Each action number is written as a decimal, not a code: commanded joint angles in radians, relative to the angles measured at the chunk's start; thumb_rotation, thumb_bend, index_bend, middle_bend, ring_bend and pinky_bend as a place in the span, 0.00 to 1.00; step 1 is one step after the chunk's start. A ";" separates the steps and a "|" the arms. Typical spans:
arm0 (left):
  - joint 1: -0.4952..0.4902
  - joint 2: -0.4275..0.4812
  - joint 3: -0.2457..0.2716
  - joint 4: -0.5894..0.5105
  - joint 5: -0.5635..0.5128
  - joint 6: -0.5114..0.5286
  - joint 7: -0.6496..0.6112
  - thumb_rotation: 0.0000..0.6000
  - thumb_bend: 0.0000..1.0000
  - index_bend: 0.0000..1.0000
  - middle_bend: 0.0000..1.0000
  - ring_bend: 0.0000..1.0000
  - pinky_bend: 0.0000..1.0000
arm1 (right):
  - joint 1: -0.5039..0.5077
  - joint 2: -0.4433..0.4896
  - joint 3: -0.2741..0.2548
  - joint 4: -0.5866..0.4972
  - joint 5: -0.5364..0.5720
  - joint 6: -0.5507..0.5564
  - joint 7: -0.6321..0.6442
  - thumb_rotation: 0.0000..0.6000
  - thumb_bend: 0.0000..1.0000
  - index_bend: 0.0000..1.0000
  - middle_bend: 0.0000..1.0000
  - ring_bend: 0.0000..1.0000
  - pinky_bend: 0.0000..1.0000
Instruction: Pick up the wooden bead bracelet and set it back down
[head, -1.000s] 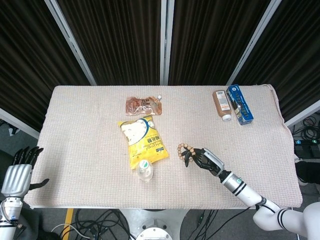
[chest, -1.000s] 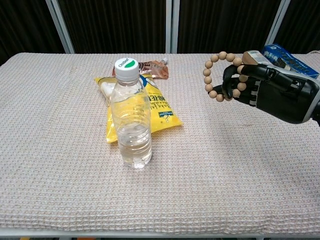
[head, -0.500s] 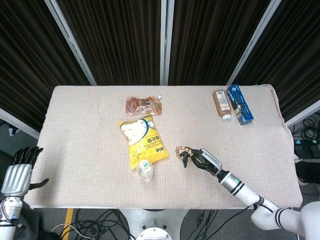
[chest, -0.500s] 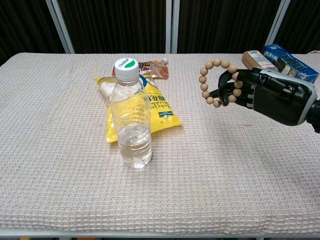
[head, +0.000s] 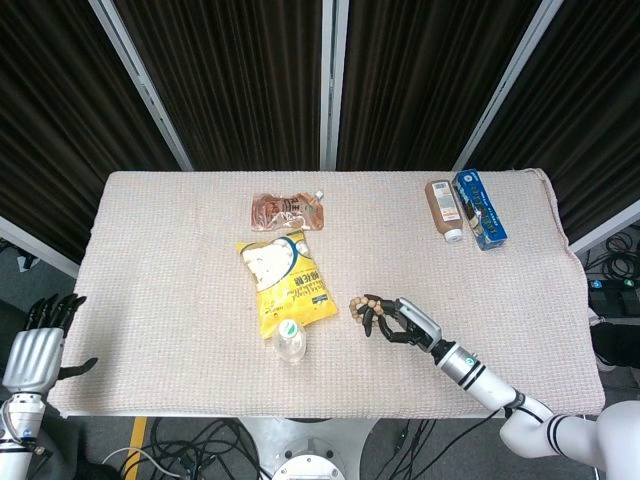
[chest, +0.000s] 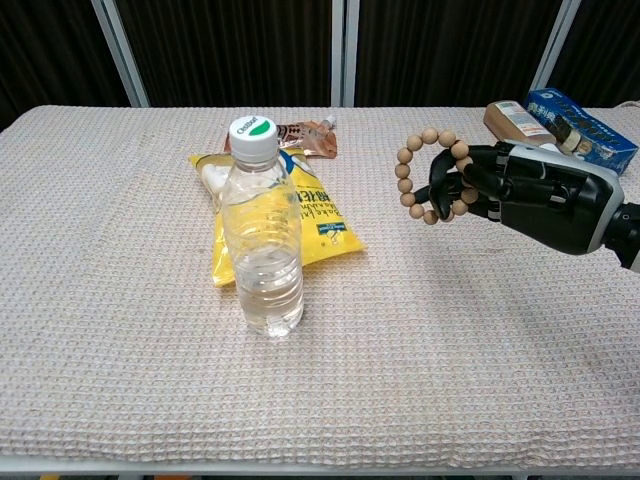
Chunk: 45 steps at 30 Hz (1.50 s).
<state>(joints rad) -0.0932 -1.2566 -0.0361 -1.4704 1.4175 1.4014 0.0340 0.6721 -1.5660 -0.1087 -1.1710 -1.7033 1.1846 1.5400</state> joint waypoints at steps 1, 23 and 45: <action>0.000 0.000 0.001 -0.001 -0.001 -0.002 0.001 1.00 0.00 0.13 0.08 0.00 0.00 | 0.001 -0.003 -0.001 0.003 -0.003 0.004 0.005 0.99 0.75 0.49 0.57 0.25 0.00; 0.005 0.001 0.004 -0.006 0.003 0.008 0.002 1.00 0.00 0.13 0.08 0.00 0.00 | 0.025 0.003 -0.047 0.075 -0.047 0.054 0.215 0.64 0.16 0.30 0.53 0.19 0.00; 0.003 0.001 0.003 -0.004 -0.002 -0.001 0.002 1.00 0.00 0.13 0.08 0.00 0.00 | 0.022 -0.013 -0.023 0.016 -0.007 0.012 0.050 0.64 0.39 0.44 0.55 0.20 0.00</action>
<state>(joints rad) -0.0904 -1.2556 -0.0327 -1.4740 1.4156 1.4004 0.0357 0.6943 -1.5786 -0.1315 -1.1551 -1.7103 1.1963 1.5901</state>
